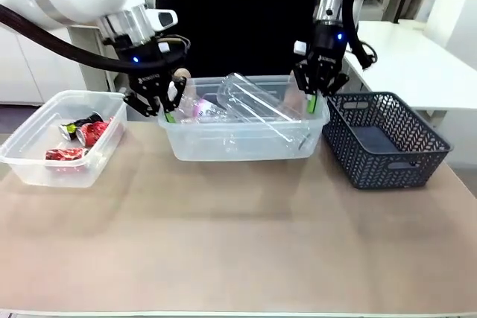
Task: Sort the waste into each basket.
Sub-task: Offer the picked Organizing box to the human, then release the Organizing box you were holding.
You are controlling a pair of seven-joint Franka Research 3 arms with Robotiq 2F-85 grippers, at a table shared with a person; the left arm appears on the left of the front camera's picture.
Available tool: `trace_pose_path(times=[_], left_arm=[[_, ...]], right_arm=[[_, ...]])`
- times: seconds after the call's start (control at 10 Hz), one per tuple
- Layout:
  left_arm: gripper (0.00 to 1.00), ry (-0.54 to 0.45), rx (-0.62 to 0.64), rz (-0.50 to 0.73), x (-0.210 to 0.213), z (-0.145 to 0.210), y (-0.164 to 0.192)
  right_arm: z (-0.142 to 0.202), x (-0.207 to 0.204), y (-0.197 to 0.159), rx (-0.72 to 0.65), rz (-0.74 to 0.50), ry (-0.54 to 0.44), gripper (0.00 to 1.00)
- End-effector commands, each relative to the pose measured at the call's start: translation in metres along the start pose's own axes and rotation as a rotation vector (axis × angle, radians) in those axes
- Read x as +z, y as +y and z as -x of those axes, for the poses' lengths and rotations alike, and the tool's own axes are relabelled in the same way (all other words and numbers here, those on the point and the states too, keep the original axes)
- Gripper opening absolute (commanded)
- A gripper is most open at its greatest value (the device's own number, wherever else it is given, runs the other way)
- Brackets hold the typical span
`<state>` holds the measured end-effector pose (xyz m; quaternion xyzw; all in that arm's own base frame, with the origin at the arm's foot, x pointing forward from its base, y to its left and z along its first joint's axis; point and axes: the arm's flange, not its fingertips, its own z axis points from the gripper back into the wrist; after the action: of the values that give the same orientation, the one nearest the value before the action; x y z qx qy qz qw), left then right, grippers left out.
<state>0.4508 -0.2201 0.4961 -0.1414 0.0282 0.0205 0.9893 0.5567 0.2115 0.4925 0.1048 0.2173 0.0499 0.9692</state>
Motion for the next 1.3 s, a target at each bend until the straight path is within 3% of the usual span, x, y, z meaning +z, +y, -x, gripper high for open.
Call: trace_pose_path(times=[0.0,1.0,1.1,1.2], left_arm=[[0.04,-0.012,-0.014,-0.005,0.012,0.009,-0.005],[0.04,-0.006,-0.016,-0.002,0.007,0.007,-0.006],[0.62,0.007,-0.054,0.004,0.012,0.008,-0.007],[0.62,-0.004,-0.056,0.012,0.019,0.008,-0.007]], right_arm=[[0.004,0.004,0.001,0.009,0.003,-0.007,0.04],[0.001,0.002,-0.002,-0.004,0.004,-0.005,0.04],[0.015,0.002,-0.002,-0.024,-0.004,-0.148,0.60],[0.027,0.001,0.000,0.003,-0.004,-0.222,0.59]])
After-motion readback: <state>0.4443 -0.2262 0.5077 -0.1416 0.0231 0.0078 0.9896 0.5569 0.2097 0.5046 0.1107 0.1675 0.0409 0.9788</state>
